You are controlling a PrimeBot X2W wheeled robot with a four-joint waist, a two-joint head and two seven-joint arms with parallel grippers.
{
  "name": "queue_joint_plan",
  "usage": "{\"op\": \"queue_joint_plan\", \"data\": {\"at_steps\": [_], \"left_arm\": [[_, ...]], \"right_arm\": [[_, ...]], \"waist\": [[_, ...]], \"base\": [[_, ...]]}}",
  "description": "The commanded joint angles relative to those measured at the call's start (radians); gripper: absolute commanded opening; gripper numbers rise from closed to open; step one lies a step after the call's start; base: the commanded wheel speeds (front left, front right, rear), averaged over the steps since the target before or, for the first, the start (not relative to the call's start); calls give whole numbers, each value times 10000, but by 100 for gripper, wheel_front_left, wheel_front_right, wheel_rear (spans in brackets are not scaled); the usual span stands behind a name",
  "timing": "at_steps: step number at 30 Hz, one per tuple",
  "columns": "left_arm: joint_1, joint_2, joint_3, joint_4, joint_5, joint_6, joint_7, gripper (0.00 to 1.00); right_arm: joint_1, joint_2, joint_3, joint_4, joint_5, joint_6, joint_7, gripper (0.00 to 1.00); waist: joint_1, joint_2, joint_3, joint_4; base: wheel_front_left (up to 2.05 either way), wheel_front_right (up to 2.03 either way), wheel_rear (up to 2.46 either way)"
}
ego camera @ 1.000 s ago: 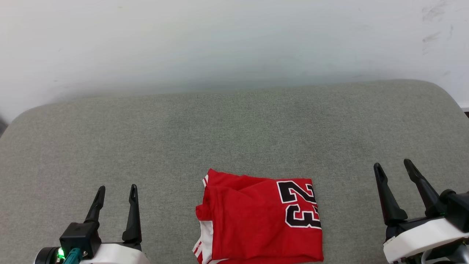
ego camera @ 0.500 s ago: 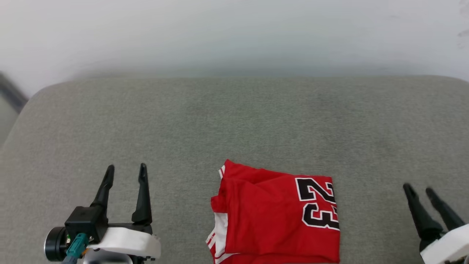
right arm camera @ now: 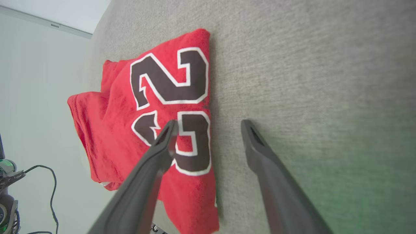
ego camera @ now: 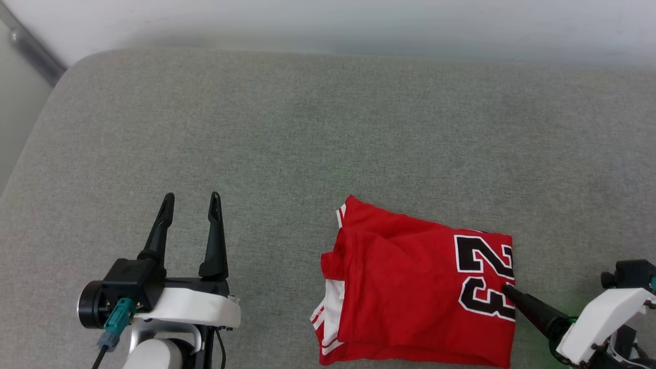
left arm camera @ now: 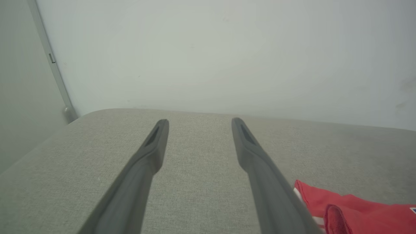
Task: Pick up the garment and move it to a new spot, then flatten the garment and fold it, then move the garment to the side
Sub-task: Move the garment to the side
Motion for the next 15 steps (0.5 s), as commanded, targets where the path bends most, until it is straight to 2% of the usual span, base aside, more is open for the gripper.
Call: {"op": "queue_joint_plan", "data": {"at_steps": [1,6,7,8,10,15], "left_arm": [[-132,-122,78,55,103,-116,-47,100],[-230,-425,331,219,354,-417,-48,100],[-236,-473,378,252,401,-484,-48,100],[-239,-520,431,287,445,-526,-48,100],[-207,-609,529,362,527,-615,-48,100],[11,-740,768,525,719,-825,-47,100]], "right_arm": [[-253,11,160,192,199,2,77,100],[-650,113,671,935,714,-4,348,100],[-673,104,773,1047,776,-7,415,96],[-695,70,893,1122,824,-7,490,46],[-738,28,1018,1147,951,-5,485,0],[-881,-292,1322,898,860,1,198,0]], "waist": [[0,0,277,208],[0,0,420,322],[0,0,423,339],[0,0,413,353],[0,0,364,366],[0,0,-6,232]], "base": [[0,0,0],[0,0,0],[0,0,0],[0,0,0],[0,0,0],[0,0,0]]}}
